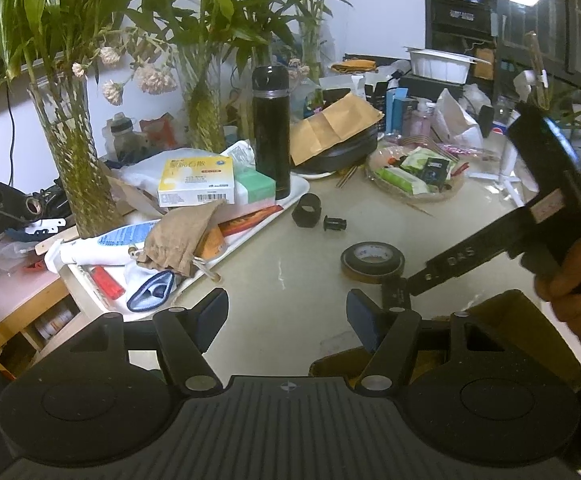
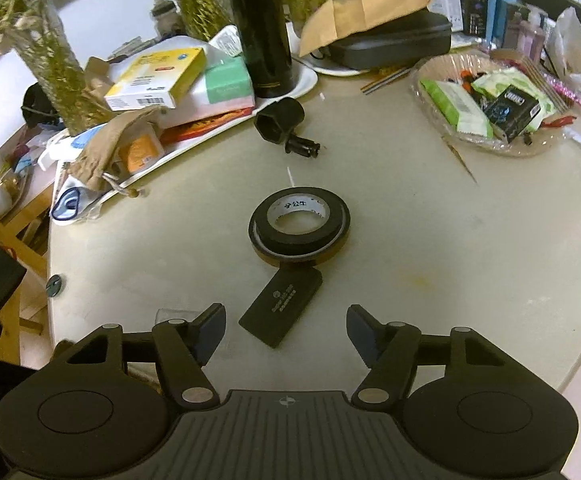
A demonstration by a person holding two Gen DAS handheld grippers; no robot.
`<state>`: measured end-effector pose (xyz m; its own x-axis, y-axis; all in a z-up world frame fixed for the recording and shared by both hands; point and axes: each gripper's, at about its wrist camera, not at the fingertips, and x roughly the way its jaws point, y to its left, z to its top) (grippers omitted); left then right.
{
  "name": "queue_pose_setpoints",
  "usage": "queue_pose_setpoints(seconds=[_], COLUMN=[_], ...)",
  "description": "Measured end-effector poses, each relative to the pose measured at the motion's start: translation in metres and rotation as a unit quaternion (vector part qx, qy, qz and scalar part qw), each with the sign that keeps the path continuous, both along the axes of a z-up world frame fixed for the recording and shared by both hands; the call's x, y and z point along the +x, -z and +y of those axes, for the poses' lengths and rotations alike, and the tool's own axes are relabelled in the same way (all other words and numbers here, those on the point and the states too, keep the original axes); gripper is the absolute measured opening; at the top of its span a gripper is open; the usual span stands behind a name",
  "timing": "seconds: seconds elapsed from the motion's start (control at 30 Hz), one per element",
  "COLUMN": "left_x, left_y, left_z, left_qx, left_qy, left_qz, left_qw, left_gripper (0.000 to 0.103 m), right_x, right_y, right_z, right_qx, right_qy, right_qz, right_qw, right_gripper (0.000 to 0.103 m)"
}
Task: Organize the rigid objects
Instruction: 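Move the right tool toward the black rectangular device on the table, then close the right gripper on the black rectangular device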
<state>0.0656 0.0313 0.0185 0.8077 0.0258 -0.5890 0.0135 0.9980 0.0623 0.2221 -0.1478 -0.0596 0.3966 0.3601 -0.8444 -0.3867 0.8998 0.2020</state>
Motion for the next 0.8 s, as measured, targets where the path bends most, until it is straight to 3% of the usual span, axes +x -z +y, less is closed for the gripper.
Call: queue_pose_setpoints(seconds=[0.37, 0.6, 0.67, 0.8], left_x=[0.004, 0.005, 0.005, 0.005], left_y=[0.002, 0.004, 0.004, 0.004], left_z=[0.001, 0.001, 0.001, 0.0], left_qx=[-0.001, 0.0, 0.0, 0.002], left_qy=[-0.003, -0.005, -0.005, -0.005], left_qz=[0.006, 0.009, 0.01, 0.012], left_qw=[1.0, 0.9999, 0.9999, 0.9999], left_gripper=[0.065, 0.065, 0.065, 0.065], right_x=[0.023, 0.031, 0.031, 0.028], right_y=[0.026, 0.043, 0.047, 0.046], right_z=[0.032, 0.047, 0.049, 0.048], right_qx=[-0.024, -0.072, -0.085, -0.099], right_qy=[0.015, 0.021, 0.017, 0.012], right_qz=[0.02, 0.024, 0.027, 0.021], right_qw=[0.999, 0.997, 0.996, 0.995], right_gripper=[0.067, 0.06, 0.057, 0.037])
